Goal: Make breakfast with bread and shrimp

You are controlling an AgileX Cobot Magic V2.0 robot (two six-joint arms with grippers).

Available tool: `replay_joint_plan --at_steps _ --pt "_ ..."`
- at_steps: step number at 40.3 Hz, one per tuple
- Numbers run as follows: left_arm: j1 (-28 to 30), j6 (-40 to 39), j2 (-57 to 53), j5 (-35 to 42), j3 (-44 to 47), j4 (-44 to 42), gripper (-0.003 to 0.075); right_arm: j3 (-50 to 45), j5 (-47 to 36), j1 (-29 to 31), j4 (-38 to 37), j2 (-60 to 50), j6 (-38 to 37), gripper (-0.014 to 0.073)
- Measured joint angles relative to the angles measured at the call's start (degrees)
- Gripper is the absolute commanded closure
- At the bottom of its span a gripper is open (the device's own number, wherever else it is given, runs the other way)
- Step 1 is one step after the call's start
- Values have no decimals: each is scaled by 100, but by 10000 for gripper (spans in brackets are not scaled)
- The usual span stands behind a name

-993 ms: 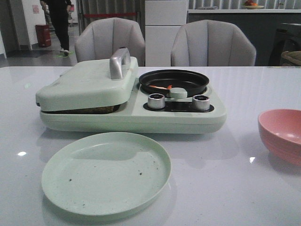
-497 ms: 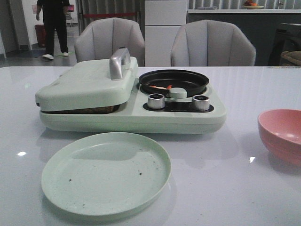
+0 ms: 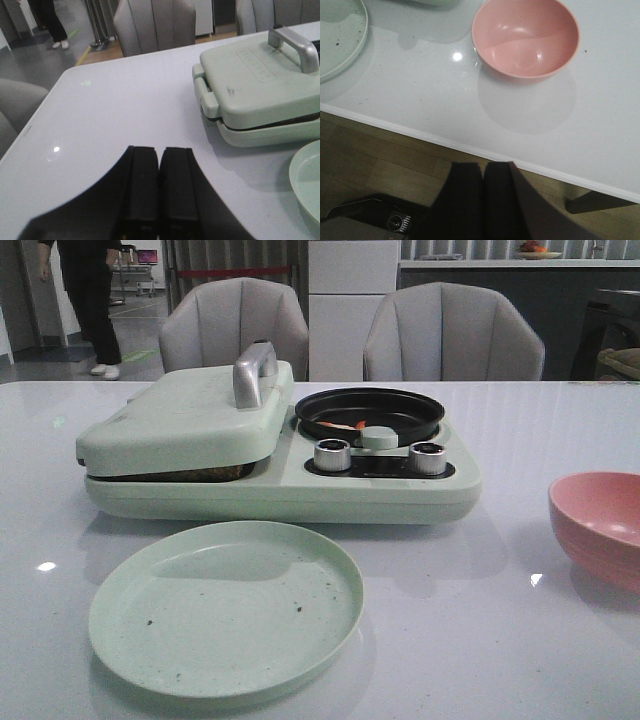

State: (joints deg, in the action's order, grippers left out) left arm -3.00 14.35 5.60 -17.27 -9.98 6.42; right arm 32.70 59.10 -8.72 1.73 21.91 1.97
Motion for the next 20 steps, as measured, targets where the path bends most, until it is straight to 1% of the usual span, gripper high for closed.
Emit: replay_joint_plan --at_steps 6,14,16,20 --pt "0 0 -570 297 501 91 620 0 0 0 0 0 0 559" --pt "0 -34 -586 702 798 223 620 0 0 0 23 0 0 559" --pt "0 -140 -586 870 922 233 620 0 0 0 23 0 0 559" --pt "0 -732 -586 1089 1008 -12 620 0 11 0 27 0 0 559"
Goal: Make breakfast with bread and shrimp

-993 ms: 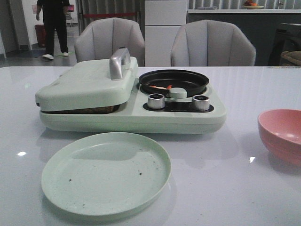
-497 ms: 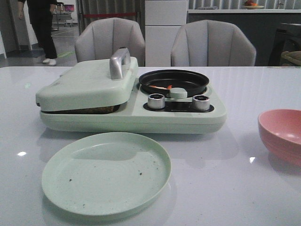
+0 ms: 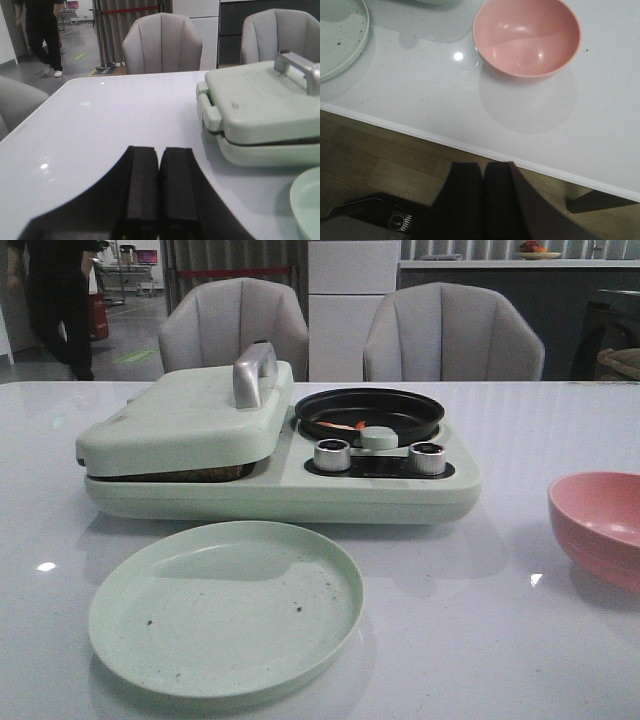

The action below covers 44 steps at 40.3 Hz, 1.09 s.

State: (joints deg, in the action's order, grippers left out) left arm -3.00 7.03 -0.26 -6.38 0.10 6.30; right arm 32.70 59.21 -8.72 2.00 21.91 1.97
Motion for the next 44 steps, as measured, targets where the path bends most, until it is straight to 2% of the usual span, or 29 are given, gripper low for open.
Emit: replay_joint_plan --at_steps 4,10,21,44 --pt "0 -484 0 160 0 -368 620 0 0 0 10 0 0 559" --pt "0 -703 0 321 0 -583 620 0 0 0 14 0 0 559" --pt "0 -703 0 753 0 -630 620 0 0 0 14 0 0 559" --pt "-39 -703 0 806 0 -748 620 0 0 0 14 0 0 559"
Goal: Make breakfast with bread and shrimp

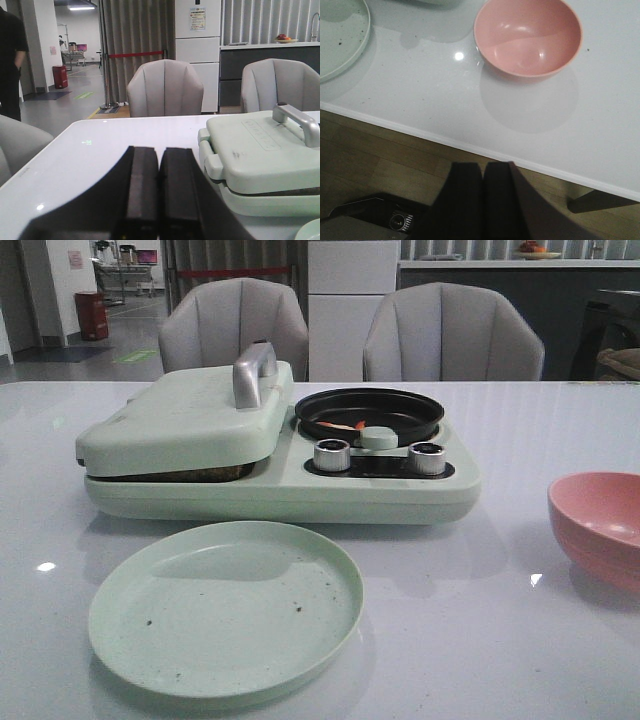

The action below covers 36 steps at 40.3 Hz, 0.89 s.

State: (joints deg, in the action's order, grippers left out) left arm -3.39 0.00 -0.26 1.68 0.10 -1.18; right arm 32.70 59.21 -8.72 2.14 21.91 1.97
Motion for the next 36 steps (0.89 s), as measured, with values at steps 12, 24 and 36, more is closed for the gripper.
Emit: replay_joint_plan --at_steps 12,24,36 --pt "-149 0 0 9 0 0 620 0 0 0 0 0 0 559" --pt "-149 0 0 9 0 0 620 0 0 0 9 0 0 559" --pt "-149 0 0 9 0 0 620 0 0 0 9 0 0 559"
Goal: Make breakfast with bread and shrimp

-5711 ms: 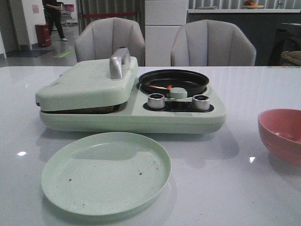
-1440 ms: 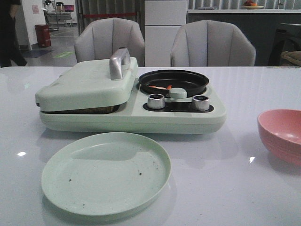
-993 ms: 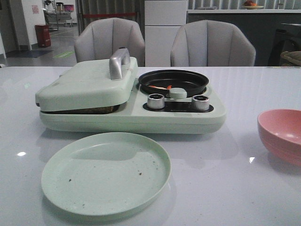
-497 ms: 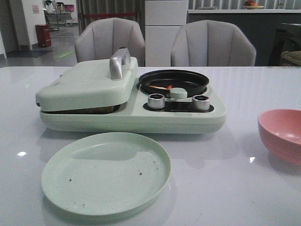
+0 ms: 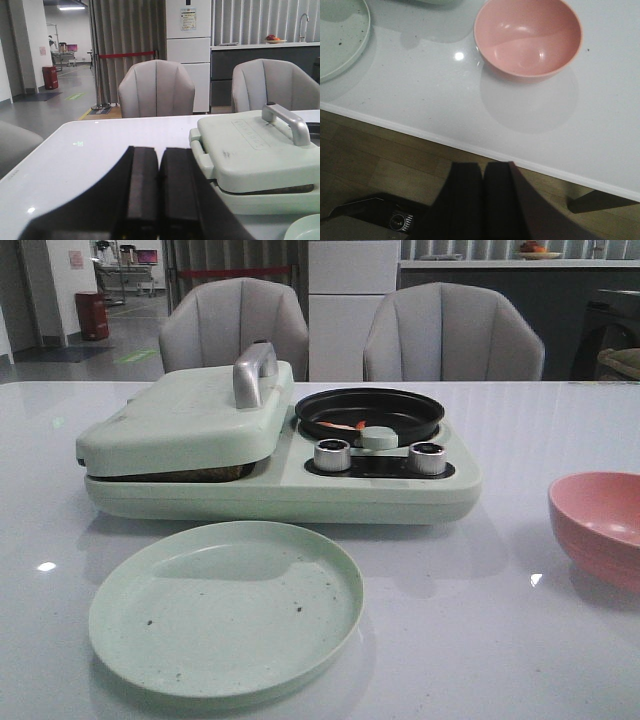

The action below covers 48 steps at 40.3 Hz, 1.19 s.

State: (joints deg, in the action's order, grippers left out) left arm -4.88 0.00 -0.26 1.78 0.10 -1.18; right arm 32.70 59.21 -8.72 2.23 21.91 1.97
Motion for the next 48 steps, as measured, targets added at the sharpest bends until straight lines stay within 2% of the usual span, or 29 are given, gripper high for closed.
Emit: replay_joint_plan --at_steps 10,15,26,32,39,48 --pt "0 0 0 0 0 0 620 -40 0 0 0 -162 0 559" --pt "0 0 0 2 0 0 620 -237 -274 246 -15 -615 0 559" --pt "0 0 0 12 0 0 620 -1711 -3122 958 -105 -1732 0 559" --pt "0 0 0 12 0 0 620 -2566 -4249 1092 -105 -2132 0 559" --pt "0 0 0 12 0 0 620 -3327 -5140 1105 -105 -2247 0 559" --pt "0 0 0 12 0 0 620 -3430 -5527 1105 -105 -2247 0 559"
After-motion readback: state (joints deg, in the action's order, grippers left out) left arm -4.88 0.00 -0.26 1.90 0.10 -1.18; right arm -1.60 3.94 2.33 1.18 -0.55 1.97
